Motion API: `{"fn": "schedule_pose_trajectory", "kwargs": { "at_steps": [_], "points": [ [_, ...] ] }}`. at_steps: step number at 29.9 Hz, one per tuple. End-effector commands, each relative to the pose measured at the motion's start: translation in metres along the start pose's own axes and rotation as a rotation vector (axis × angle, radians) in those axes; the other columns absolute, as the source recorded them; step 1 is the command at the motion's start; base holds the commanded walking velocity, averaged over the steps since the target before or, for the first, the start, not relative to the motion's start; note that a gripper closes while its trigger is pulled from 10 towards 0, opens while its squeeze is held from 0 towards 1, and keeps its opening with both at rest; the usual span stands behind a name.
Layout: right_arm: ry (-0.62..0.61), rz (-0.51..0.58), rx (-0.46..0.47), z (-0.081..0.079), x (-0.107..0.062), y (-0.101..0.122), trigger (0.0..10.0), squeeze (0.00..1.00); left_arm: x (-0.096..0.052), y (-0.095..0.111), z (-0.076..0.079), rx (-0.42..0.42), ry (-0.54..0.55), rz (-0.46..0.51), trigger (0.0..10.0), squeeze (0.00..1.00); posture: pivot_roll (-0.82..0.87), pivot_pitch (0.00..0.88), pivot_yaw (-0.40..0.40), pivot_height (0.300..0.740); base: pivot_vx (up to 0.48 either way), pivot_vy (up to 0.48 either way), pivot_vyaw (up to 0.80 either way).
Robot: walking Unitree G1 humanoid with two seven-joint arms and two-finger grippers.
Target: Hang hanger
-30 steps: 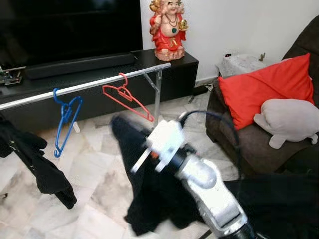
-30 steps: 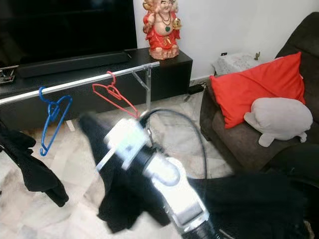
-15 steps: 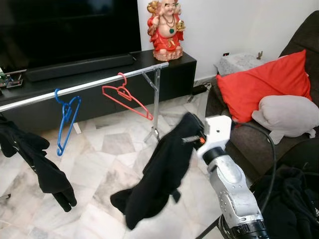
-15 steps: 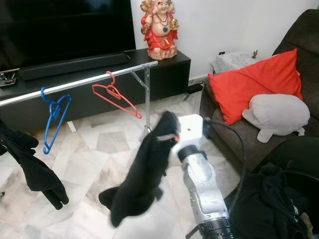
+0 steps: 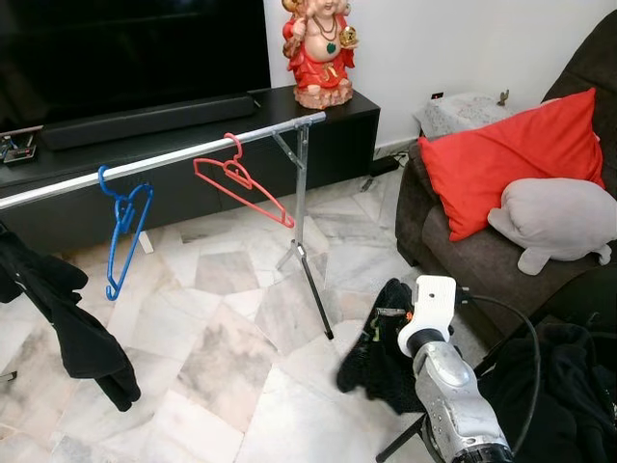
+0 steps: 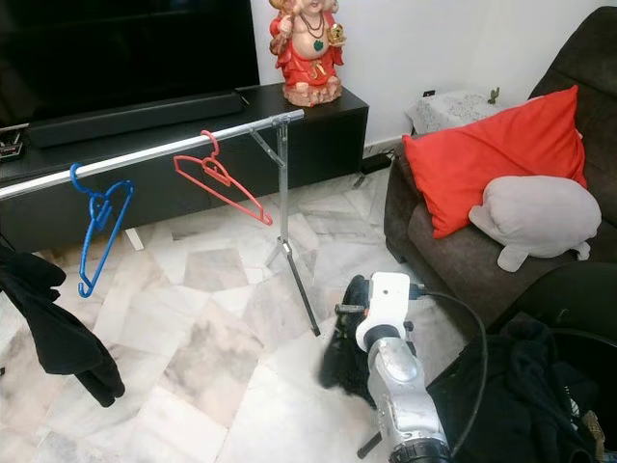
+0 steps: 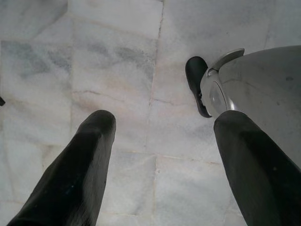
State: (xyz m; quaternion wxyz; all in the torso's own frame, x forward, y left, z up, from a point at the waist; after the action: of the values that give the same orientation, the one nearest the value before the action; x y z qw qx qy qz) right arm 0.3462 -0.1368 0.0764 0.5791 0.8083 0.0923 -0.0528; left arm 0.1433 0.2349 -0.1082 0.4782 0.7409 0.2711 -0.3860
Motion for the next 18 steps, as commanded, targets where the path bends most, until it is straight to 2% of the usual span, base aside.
{"fn": "schedule_pose_trajectory", "kwargs": {
  "at_steps": [1,9,18],
  "points": [
    [0.012,0.021,-0.003,-0.004,0.002,0.003,10.0,0.00,-0.001,-0.006,-0.002,-0.031,0.015,-0.030,10.0,0.00,-0.01,0.097,0.067,0.740,0.000,0.000,0.00],
    [-0.006,0.014,-0.032,0.001,0.001,-0.002,10.0,0.00,0.001,-0.003,-0.002,-0.154,0.042,-0.030,10.0,0.00,-0.01,0.097,0.064,0.740,0.000,0.000,0.00],
    [-0.002,0.036,-0.052,0.001,-0.001,-0.001,10.0,0.00,0.004,0.004,0.015,-0.149,0.017,-0.032,10.0,0.00,0.00,0.090,0.061,0.740,0.000,0.000,0.00]
  ]
}}
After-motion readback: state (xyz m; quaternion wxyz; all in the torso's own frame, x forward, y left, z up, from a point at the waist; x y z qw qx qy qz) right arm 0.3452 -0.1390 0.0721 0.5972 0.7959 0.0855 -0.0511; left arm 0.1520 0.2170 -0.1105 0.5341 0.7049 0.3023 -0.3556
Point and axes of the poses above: a point about 5 cm out from each wrist's last joint towards the gripper, its own x axis pointing out of the wrist towards the gripper, its own y axis along the axis of the wrist's last joint, z = x × y, the point moved 2 cm from there along x, pointing out of the wrist towards the gripper, and after that the axes turned 14 degrees about x, right-handed, at the moved point
